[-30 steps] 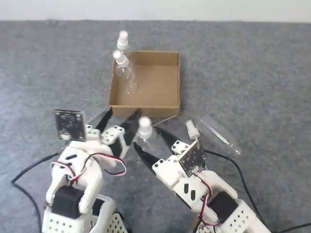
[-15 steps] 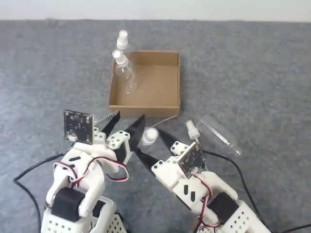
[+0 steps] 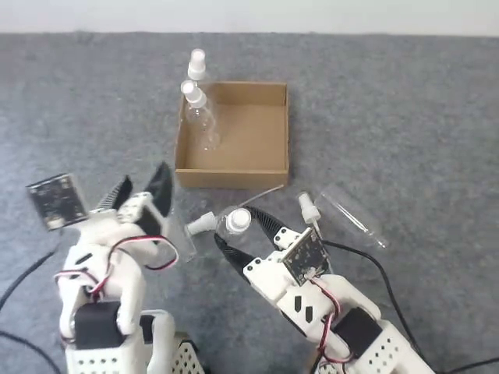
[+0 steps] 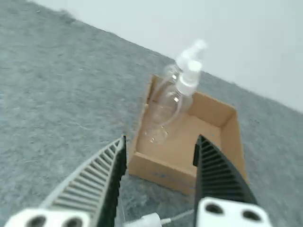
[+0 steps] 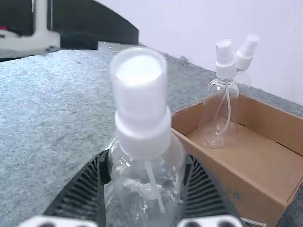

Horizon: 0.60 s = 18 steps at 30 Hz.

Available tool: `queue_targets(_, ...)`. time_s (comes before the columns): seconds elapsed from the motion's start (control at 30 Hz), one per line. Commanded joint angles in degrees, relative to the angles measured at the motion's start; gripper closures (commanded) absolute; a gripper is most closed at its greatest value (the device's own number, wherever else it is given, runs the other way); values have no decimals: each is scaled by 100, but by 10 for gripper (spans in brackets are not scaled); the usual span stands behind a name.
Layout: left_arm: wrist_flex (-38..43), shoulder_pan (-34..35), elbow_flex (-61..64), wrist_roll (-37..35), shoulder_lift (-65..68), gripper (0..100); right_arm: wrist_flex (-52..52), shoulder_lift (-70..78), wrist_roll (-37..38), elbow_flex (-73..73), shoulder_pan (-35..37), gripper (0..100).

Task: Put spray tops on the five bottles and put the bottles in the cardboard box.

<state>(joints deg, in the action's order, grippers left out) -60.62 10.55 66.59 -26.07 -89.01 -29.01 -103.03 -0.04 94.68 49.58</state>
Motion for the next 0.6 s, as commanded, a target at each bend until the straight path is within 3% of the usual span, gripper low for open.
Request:
queue_targets(0.0,290,466,-277,-396,18,786,-22,-57,88,-800,92,992)
queue_targets(0.23,756,888,13,-642,18,786,22,207,88,-1319,101,992)
queue_targets(0.43,774,888,40,-642,18,786,75,1552,97,-2251,101,990)
queue_targets(0.57,774,888,40,-642,18,787,708,2475,97,-2664,101,989)
